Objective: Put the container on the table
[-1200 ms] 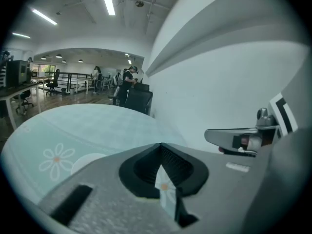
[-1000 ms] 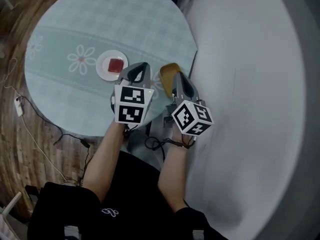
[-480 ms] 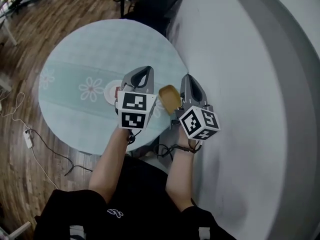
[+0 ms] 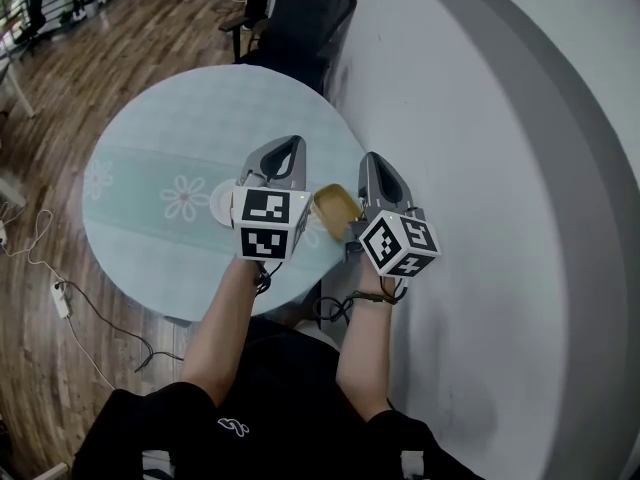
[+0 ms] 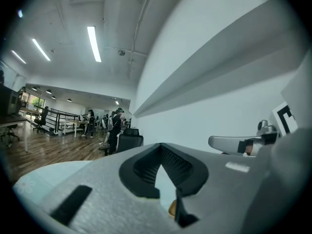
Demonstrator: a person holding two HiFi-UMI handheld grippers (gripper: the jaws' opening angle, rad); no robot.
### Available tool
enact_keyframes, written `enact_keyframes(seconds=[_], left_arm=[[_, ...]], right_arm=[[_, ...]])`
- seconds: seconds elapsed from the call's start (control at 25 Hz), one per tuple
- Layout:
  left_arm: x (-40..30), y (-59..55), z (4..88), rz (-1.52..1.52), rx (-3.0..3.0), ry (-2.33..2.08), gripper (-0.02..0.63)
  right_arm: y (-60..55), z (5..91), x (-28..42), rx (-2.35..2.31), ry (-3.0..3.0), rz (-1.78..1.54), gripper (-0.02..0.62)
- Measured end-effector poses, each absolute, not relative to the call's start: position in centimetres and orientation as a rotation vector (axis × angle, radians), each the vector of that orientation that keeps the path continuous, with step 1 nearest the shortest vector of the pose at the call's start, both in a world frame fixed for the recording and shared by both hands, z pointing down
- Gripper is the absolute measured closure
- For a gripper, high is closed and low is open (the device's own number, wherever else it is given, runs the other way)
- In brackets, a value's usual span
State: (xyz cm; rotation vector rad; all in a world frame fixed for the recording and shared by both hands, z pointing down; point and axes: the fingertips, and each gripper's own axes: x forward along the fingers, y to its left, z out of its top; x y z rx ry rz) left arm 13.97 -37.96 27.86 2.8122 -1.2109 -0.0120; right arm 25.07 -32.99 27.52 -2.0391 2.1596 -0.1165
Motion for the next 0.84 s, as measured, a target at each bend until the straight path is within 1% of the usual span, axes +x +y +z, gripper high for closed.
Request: enact_keyframes(seconds=[0.84], left_arm=[[13.0,-39.4,27.9,-0.048,2.788,-1.210,0.604]], right_arm=[[-33.7,27.5,24.7,-2.099,2.191,-0.061,0.586]])
